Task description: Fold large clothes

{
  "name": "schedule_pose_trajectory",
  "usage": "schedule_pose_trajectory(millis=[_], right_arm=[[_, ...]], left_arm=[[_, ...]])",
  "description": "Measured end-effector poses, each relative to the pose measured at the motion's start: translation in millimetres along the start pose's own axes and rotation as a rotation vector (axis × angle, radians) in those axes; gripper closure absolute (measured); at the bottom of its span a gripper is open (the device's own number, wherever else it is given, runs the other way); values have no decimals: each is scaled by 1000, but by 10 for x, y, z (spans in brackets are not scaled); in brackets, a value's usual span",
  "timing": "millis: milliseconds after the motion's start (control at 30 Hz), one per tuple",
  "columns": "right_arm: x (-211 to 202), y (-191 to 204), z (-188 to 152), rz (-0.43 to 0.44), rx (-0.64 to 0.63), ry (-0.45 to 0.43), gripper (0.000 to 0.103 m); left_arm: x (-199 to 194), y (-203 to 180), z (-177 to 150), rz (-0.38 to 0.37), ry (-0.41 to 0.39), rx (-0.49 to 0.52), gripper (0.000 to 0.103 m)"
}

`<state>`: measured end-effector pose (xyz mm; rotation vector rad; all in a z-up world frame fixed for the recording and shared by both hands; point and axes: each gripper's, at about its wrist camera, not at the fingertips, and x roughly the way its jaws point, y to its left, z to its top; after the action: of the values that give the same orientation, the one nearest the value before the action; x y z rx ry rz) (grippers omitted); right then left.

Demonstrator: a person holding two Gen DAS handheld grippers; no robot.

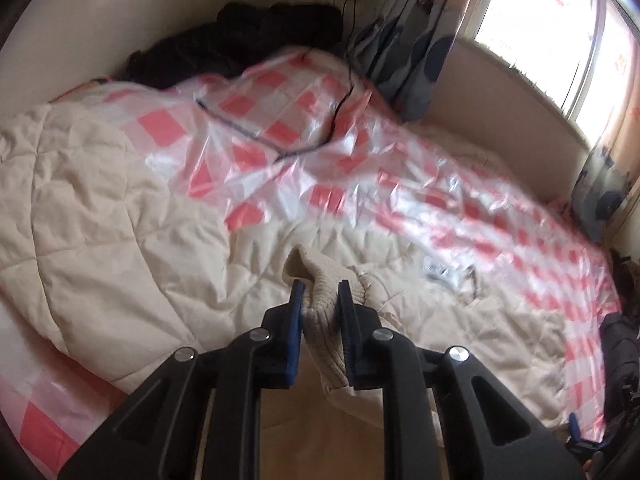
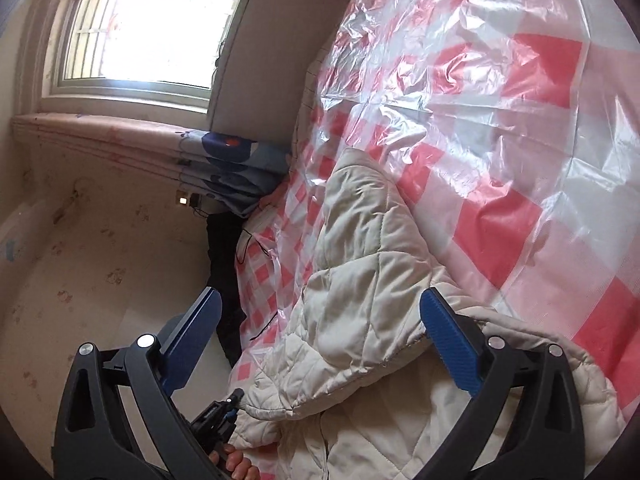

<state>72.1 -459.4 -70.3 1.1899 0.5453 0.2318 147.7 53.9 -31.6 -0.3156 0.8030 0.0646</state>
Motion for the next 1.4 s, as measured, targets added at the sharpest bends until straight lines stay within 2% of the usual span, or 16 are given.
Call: schedule_pose_trajectory(millis=[67,167,200,233,333,400,500,567,633,700,800,900,1033,1100,1267,1400], right_arm=[[42,106,-41,4,-58,-11,7],[252,246,-123,-70,-173,68,7],[393,192,-164,-129,-172,140,7],[446,139,-197,-151,-155,160,7],[332,261,-197,-125,-185,70,7],[272,497,-184,-86,-292,2,7],[484,603,-142,-52,-339,32,7],[722,455,-127,-120,-300,95,7],[967,264,-134,-214,-254,200,7],[992,229,-179,-234,-295,197,7],[927,365,-208,-217,-313,171,7],[827,547,-264,-136,-354,128,7],[1104,495,-394,-270,-411,257,7],[1133,460,-434,-281,-424,245,7],[1102,501,-458,-277,-414,241,7],[1127,485,-488,-309,-456,242,7]], left_arm=[[361,152,-110,74,161,-10,78],[389,409,-187,50,172,-83,72],[293,431,-167,88,145,-84,67],[185,440,-142,126,110,-80,55],[-210,510,-12,201,-41,-127,35],[-413,439,85,172,-148,-139,25],[-356,-47,114,54,-143,21,21],[-114,-390,64,14,-88,142,19],[285,-643,-48,52,17,253,19],[770,-698,-185,95,180,282,19],[851,-708,-238,126,164,313,16],[490,-561,-118,46,113,271,16],[-227,12,120,14,-25,204,16],[-702,561,293,9,-113,107,12],[-1501,2305,734,21,-252,-317,7],[-1586,3420,889,83,-265,-571,7]])
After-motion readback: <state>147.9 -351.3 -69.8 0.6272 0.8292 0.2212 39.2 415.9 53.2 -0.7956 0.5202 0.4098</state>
